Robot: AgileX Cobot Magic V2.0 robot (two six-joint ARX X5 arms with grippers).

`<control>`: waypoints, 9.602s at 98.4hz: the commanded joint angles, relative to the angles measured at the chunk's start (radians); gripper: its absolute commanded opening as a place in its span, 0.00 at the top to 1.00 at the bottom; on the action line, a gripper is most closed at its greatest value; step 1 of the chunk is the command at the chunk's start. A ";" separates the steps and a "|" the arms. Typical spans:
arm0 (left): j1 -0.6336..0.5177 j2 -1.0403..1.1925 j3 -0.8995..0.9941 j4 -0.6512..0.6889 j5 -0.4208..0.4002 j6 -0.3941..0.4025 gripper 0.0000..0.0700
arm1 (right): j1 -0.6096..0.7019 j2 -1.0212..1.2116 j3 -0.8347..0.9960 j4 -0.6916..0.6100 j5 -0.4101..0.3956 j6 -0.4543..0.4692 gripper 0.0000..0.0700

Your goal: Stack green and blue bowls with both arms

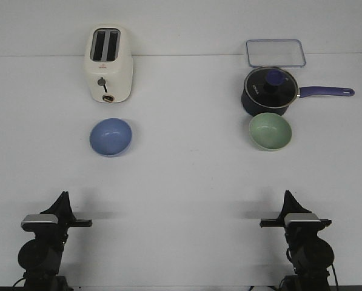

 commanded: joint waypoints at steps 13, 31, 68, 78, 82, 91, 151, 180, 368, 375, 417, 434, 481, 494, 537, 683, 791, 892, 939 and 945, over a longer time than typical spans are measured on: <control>0.001 -0.002 -0.020 0.011 0.001 0.013 0.98 | 0.001 -0.001 -0.002 0.013 0.000 -0.011 0.99; 0.001 -0.002 -0.020 0.011 0.001 0.013 0.98 | 0.001 -0.001 -0.002 0.013 0.000 -0.011 0.99; 0.001 -0.002 -0.020 0.011 0.002 0.013 0.98 | 0.001 -0.001 -0.002 0.013 0.000 -0.011 0.99; 0.001 -0.002 -0.020 0.011 0.001 0.013 0.98 | 0.001 -0.001 -0.002 0.013 -0.003 -0.006 0.99; 0.001 -0.002 -0.020 0.011 0.001 0.013 0.98 | 0.002 -0.001 -0.002 0.012 -0.016 0.037 0.99; 0.001 -0.002 -0.020 0.011 0.001 0.013 0.98 | 0.002 -0.001 -0.002 0.011 -0.051 0.148 0.99; 0.001 -0.002 -0.020 0.011 0.002 0.013 0.98 | 0.001 0.349 0.513 -0.187 0.038 0.288 0.71; 0.001 -0.002 -0.020 0.011 0.001 0.013 0.98 | -0.008 0.903 0.832 -0.243 0.061 0.253 0.33; 0.001 -0.002 -0.020 0.011 0.002 0.013 0.98 | 0.423 1.132 0.730 -0.202 -0.158 0.431 1.00; 0.001 -0.002 -0.020 0.011 0.001 0.013 0.98 | 0.506 1.151 0.705 -0.158 -0.118 0.459 1.00; 0.001 -0.002 -0.020 0.011 0.001 0.013 0.98 | 0.666 1.267 0.703 -0.145 -0.018 0.487 1.00; 0.001 -0.002 -0.020 0.011 0.002 0.013 0.98 | 0.676 1.287 0.703 -0.156 -0.016 0.487 1.00; 0.001 -0.002 -0.020 0.011 0.001 0.013 0.98 | 0.673 1.283 0.706 -0.163 -0.018 0.478 0.54; 0.001 -0.002 -0.020 0.011 0.001 0.013 0.98 | 0.673 1.178 0.707 -0.175 -0.019 0.413 0.54; 0.001 -0.002 -0.018 0.011 0.003 -0.198 0.98 | 0.896 0.556 0.517 -0.251 0.283 0.357 0.54; -0.003 1.675 1.126 -0.260 0.163 -0.261 0.58 | 0.926 0.537 0.490 -0.212 0.350 0.310 0.54; -0.715 1.354 0.993 -0.283 0.159 -0.392 0.99 | 0.926 0.542 0.490 -0.197 0.394 0.288 0.54; -0.684 0.606 0.643 -0.407 -0.135 -0.379 0.41 | 0.927 0.469 0.490 -0.266 0.393 0.288 0.55; -0.685 0.439 0.535 -0.386 -0.134 -0.388 0.98 | 0.926 0.469 0.490 -0.295 0.394 0.321 0.98; -0.685 0.426 0.535 -0.386 -0.134 -0.388 0.98 | 0.927 0.469 0.490 -0.295 0.394 0.321 0.98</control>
